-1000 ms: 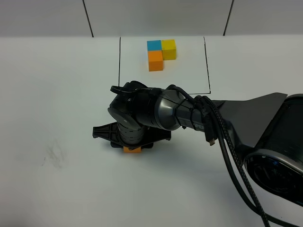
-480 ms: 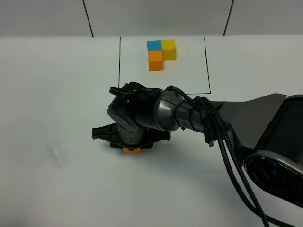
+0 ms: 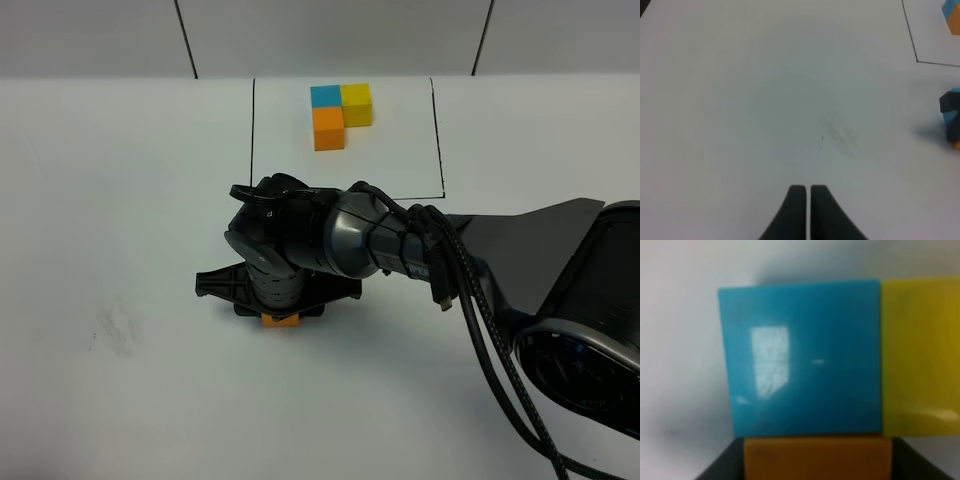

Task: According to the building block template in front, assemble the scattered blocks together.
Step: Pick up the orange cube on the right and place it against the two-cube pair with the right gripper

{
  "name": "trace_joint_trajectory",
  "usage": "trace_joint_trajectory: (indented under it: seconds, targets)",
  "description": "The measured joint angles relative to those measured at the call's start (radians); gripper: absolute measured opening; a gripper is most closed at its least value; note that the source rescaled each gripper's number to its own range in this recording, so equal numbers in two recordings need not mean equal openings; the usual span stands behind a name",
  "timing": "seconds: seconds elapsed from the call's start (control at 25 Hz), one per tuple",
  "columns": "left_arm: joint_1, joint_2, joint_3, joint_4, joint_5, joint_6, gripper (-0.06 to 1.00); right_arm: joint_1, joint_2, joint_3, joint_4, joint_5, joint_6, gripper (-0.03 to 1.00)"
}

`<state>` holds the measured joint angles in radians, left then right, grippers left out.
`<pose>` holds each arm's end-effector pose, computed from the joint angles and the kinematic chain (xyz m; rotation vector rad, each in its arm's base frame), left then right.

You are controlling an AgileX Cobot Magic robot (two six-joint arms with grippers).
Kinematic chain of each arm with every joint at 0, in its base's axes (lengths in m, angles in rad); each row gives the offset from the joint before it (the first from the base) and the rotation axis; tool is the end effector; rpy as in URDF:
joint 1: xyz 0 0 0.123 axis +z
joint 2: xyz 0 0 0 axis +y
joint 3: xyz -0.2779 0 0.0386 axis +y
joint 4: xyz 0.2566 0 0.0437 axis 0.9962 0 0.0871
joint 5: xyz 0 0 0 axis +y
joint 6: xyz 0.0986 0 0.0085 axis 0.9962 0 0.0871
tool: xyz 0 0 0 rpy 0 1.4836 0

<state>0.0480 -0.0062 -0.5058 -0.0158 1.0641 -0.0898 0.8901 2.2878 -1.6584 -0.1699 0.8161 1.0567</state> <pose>0.0126 -0.0008 0.2792 -0.1393 2.0311 -0.0451 0.3029 0.3546 0.0955 0.0919 2.9053 0.1445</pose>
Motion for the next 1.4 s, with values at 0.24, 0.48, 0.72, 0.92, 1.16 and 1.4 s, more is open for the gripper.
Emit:
trace_joint_trajectory:
  seconds: [0.24, 0.48, 0.72, 0.92, 1.16, 1.4]
  targets:
    - [0.0, 0.0, 0.0, 0.0, 0.0, 0.0, 0.0, 0.0, 0.0, 0.0, 0.0, 0.001, 0.0, 0.53]
    - [0.0, 0.0, 0.0, 0.0, 0.0, 0.0, 0.0, 0.0, 0.0, 0.0, 0.0, 0.002, 0.0, 0.53]
    - [0.0, 0.0, 0.0, 0.0, 0.0, 0.0, 0.0, 0.0, 0.0, 0.0, 0.0, 0.002, 0.0, 0.53]
    - [0.0, 0.0, 0.0, 0.0, 0.0, 0.0, 0.0, 0.0, 0.0, 0.0, 0.0, 0.002, 0.0, 0.53]
    - [0.0, 0.0, 0.0, 0.0, 0.0, 0.0, 0.0, 0.0, 0.0, 0.0, 0.0, 0.003, 0.0, 0.53]
    - [0.0, 0.0, 0.0, 0.0, 0.0, 0.0, 0.0, 0.0, 0.0, 0.0, -0.007, 0.003, 0.0, 0.53]
